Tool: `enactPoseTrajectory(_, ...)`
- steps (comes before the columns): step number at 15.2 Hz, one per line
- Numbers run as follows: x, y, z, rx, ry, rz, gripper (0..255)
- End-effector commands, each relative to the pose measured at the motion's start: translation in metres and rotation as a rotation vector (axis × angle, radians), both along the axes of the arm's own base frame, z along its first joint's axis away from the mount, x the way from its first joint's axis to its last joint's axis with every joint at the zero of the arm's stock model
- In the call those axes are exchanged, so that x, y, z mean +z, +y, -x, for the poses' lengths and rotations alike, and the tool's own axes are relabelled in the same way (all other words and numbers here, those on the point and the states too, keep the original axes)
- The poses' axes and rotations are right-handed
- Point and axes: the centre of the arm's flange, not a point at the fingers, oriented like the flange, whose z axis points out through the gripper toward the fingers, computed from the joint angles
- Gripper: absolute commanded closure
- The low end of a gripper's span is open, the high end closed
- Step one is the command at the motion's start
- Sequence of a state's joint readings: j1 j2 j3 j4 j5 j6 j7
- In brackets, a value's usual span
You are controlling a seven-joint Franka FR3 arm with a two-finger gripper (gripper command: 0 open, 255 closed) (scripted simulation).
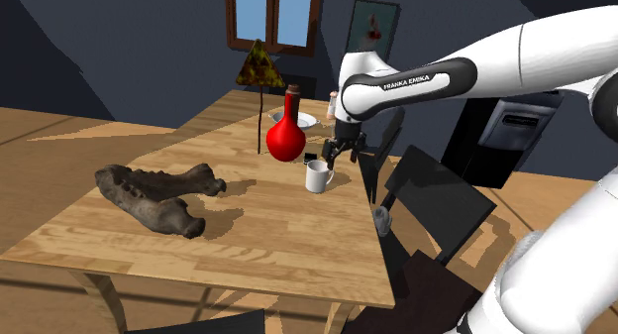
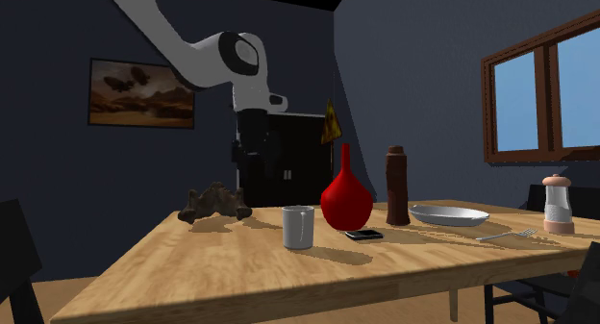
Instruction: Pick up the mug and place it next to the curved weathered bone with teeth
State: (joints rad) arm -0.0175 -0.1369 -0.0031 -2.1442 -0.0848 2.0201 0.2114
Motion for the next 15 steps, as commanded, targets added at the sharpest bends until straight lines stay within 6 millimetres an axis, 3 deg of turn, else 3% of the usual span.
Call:
enactPoseTrajectory(1,-0.015,0.002,-0.025,-0.004,-0.005,-0.003,0)
enactPoseTrajectory(10,-0.071,-0.005,-0.127,-0.022,-0.023,-0.018,0)
enactPoseTrajectory(15,-0.096,-0.007,-0.134,-0.023,-0.025,-0.019,0)
